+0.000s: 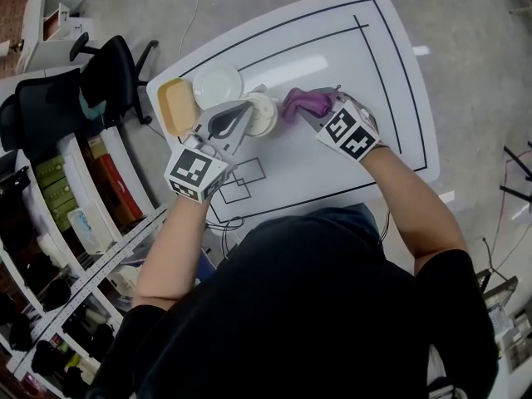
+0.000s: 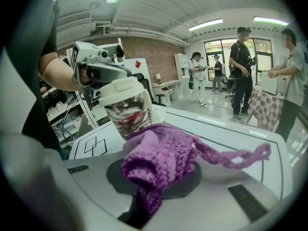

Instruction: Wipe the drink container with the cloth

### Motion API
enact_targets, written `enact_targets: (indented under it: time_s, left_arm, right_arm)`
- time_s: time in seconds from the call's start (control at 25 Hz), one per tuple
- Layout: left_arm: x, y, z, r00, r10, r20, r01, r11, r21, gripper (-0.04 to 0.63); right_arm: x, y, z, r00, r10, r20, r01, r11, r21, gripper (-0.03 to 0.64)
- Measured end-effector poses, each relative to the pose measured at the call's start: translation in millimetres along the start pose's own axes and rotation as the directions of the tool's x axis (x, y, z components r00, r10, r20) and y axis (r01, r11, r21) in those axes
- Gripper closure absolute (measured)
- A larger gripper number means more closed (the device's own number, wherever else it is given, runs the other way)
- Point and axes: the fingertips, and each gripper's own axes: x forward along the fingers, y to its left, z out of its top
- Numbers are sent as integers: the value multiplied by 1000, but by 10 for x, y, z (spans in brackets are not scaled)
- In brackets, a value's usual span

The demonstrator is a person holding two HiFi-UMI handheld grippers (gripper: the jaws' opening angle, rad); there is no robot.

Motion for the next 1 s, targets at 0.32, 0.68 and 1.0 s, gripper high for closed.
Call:
enact_targets:
  time_s: [0.32,0.68,1.0]
  left_arm:
    - [7,4,20,1000,-6,5,6,1000,7,574]
    - [8,-2,60,1000,-7,13,7,1000,7,574]
    - [24,34,38,1000,4,25,-4,1000,6,574]
  right_arm:
    - [-304,-192,805,986,33,165,-16,995,-103,549]
    - [82,-57,822,982,132,137,-113,983,-142,549]
    - [586,-175,376,989,146,-1,-144,977,-155,551]
